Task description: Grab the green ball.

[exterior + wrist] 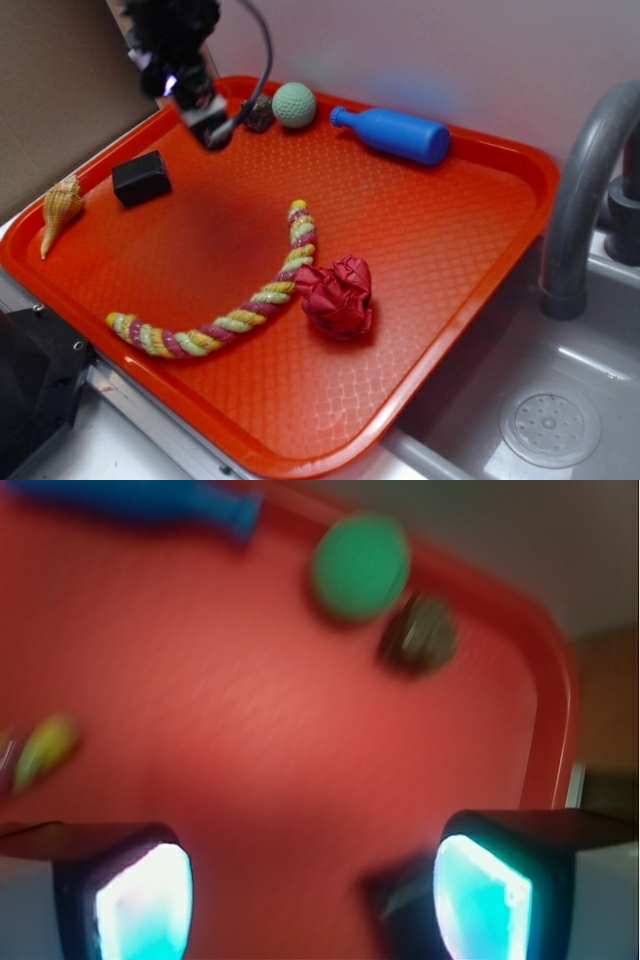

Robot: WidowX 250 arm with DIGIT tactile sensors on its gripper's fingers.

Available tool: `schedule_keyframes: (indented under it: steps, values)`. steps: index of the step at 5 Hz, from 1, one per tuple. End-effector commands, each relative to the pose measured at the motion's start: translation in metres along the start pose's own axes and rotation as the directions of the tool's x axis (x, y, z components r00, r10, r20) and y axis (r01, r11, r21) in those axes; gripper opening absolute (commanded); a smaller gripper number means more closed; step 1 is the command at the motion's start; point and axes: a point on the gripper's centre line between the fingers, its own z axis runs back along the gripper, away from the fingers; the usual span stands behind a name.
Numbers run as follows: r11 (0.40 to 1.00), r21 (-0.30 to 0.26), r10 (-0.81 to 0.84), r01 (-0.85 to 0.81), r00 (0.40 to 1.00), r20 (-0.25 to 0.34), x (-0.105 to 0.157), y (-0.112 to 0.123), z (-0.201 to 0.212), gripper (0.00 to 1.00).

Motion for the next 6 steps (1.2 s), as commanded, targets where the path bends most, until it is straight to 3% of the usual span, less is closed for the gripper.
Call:
schedule_keyframes:
  steps: [1,2,3,5,6]
  values:
    - [0.998,0.059,0.009,-0.006,0.999,-0.043,0.043,0.029,-0.028,1.0]
    - [1.0,0.015,-0.013,0.013,1.0,-0.024,0.051,0.03,-0.037,1.0]
    - [0.996,-0.068,-0.054,0.055,0.998,0.019,0.061,0.02,-0.035,1.0]
    - [0.984,-0.102,-0.141,0.148,0.987,0.073,0.076,-0.004,-0.034,1.0]
    - [0.981,-0.092,-0.166,0.172,0.984,0.066,0.083,-0.006,-0.049,1.0]
